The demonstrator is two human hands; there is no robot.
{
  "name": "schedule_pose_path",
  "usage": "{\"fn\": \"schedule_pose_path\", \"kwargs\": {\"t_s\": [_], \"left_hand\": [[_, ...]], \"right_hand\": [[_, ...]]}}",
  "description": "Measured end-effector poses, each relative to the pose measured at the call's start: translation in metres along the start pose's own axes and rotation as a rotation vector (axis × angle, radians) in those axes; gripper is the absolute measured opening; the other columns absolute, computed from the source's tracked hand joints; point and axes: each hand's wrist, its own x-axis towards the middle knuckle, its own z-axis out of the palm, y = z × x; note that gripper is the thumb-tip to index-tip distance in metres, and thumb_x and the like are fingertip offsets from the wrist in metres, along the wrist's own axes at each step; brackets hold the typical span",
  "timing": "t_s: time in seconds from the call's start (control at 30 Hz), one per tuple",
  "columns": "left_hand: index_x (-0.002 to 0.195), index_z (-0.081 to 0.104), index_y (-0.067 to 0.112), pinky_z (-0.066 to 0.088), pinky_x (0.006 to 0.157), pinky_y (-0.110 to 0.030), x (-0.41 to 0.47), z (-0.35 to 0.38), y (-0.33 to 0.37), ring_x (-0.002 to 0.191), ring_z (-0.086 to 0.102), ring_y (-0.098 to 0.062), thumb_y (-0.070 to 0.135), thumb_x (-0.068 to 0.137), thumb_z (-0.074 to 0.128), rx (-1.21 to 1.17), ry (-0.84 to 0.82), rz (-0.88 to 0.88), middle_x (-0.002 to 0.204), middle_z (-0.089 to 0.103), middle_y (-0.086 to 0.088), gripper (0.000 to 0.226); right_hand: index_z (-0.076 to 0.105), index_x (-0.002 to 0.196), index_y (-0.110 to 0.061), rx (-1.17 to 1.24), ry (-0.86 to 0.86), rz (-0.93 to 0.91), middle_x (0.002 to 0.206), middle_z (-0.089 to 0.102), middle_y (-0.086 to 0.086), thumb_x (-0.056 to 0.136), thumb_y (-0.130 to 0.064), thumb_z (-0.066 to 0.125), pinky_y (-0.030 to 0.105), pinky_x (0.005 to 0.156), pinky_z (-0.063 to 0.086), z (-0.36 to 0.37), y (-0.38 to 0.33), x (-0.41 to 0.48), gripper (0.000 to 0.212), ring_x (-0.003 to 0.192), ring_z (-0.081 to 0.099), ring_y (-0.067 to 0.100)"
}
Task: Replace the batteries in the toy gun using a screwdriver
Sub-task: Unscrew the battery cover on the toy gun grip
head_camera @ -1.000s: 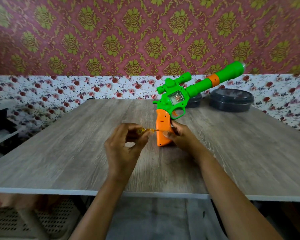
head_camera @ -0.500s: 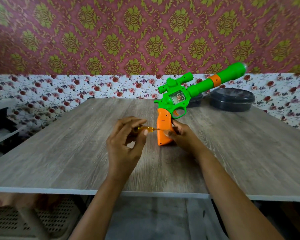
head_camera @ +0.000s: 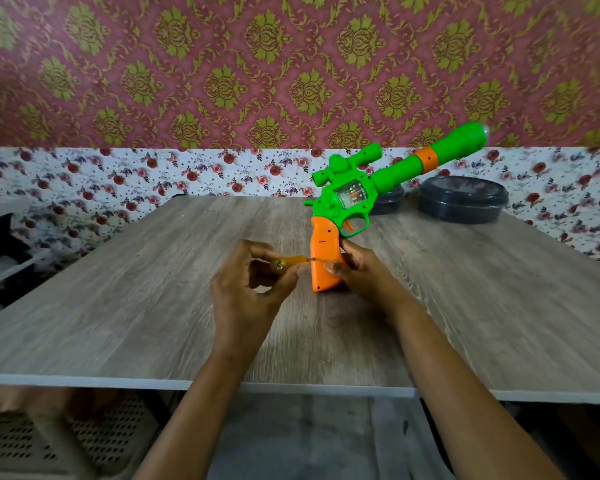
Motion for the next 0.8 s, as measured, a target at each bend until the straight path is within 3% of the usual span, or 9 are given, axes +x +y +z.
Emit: {"fn": "schedule_pose_path", "kwargs": {"t_s": [0.17, 0.3, 0.47, 0.67, 0.8], "left_hand": [[0.099, 0.054, 0.045, 0.057, 0.058, -0.024, 0.0035, -0.0039, 0.002, 0.071, 0.065, -0.014, 0.033, 0.08, 0.066, -0.018, -0.003, 0.031, 0.092, 0.057, 0.013, 0.026], [0.104, 0.062, 0.027, 0.058, 0.062, -0.031, 0.0027, -0.0033, 0.0002, 0.076, 0.065, -0.018, 0.021, 0.086, 0.058, -0.038, -0.057, 0.089, 0.104, 0.053, -0.001, 0.02], [0.114, 0.059, 0.017, 0.059, 0.065, -0.03, 0.0006, -0.003, 0.0015, 0.073, 0.07, -0.009, 0.013, 0.085, 0.05, -0.049, -0.081, 0.074, 0.103, 0.063, -0.005, 0.03], [0.101, 0.064, 0.031, 0.059, 0.061, -0.035, 0.0012, -0.0044, 0.0016, 0.069, 0.07, -0.011, 0.03, 0.079, 0.067, -0.077, -0.024, -0.01, 0.091, 0.068, 0.003, 0.022], [0.085, 0.057, 0.03, 0.058, 0.06, -0.031, 0.0025, -0.0048, 0.0024, 0.067, 0.067, -0.011, 0.037, 0.072, 0.072, -0.045, 0.008, -0.024, 0.081, 0.066, 0.004, 0.02]], "right_hand": [[0.05, 0.126, -0.009, 0.009, -0.009, 0.0, 0.112, 0.061, 0.003, 0.089, -0.003, 0.054, 0.009, 0.081, 0.046, 0.0009, 0.0, -0.0022, 0.038, 0.102, 0.057, 0.011], [0.049, 0.129, -0.009, 0.008, -0.011, 0.018, 0.115, 0.06, 0.004, 0.09, -0.005, 0.054, 0.024, 0.089, 0.045, 0.0007, -0.0011, -0.0028, 0.039, 0.105, 0.057, 0.014], [0.05, 0.128, -0.009, -0.001, 0.0, 0.02, 0.117, 0.061, 0.007, 0.09, -0.004, 0.054, 0.029, 0.095, 0.045, 0.0014, -0.0015, -0.0027, 0.039, 0.105, 0.057, 0.015], [0.049, 0.129, -0.008, -0.002, 0.0, 0.021, 0.114, 0.059, 0.002, 0.089, -0.003, 0.054, 0.025, 0.091, 0.044, 0.0015, -0.0027, -0.0024, 0.04, 0.104, 0.056, 0.014], [0.049, 0.128, -0.007, -0.03, -0.01, -0.001, 0.113, 0.059, 0.002, 0.09, -0.004, 0.055, 0.021, 0.088, 0.046, 0.0008, -0.0038, -0.0028, 0.039, 0.104, 0.056, 0.014]]}}
